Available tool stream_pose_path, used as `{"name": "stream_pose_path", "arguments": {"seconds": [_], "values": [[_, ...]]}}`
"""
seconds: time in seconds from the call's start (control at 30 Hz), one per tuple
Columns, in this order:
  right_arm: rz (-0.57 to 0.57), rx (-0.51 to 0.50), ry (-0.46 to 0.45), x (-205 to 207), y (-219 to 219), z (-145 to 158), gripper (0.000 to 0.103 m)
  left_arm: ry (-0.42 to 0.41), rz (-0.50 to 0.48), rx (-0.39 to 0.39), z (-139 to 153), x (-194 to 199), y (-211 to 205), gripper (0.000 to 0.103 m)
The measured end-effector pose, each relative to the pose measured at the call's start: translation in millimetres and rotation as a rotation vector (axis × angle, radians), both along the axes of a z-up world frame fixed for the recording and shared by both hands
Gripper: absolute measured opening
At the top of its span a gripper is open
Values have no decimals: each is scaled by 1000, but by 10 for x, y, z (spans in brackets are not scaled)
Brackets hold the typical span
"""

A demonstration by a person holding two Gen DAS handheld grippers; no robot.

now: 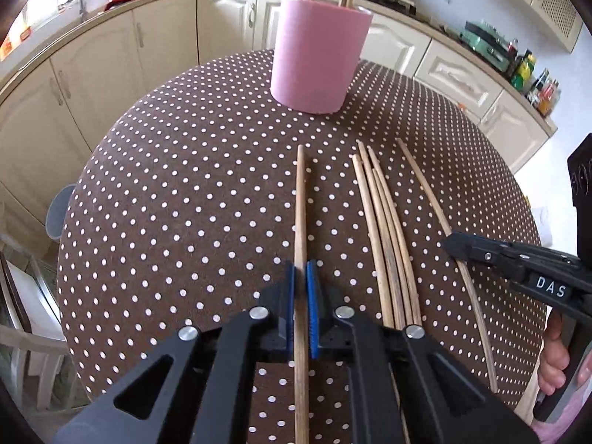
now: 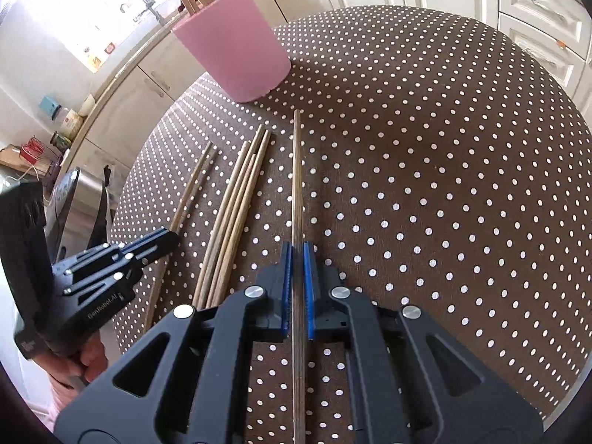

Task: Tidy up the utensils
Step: 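Lift both held chopsticks upright and carry them over the pink cup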

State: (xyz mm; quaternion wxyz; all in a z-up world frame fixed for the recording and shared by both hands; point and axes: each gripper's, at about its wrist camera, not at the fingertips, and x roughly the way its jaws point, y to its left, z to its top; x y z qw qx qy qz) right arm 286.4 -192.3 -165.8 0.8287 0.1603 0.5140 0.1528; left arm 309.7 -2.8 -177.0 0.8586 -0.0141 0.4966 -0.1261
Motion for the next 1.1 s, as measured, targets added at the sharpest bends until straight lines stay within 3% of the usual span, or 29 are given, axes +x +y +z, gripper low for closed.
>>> {"name": "stream_pose_path", "arguments": {"seconds": [0.57,0.73,1.1], "values": [[-143,70,-298,-342,-467,585,7,-408,124,30,465,-408,-117,7],[-144,99,-389,-342,-528,819,7,-503,87,-27,724,-456,-214,7],[-139,71,-533,-105,-322,1306,7,-690,42,-21,1222,-289,-545,7]]}}
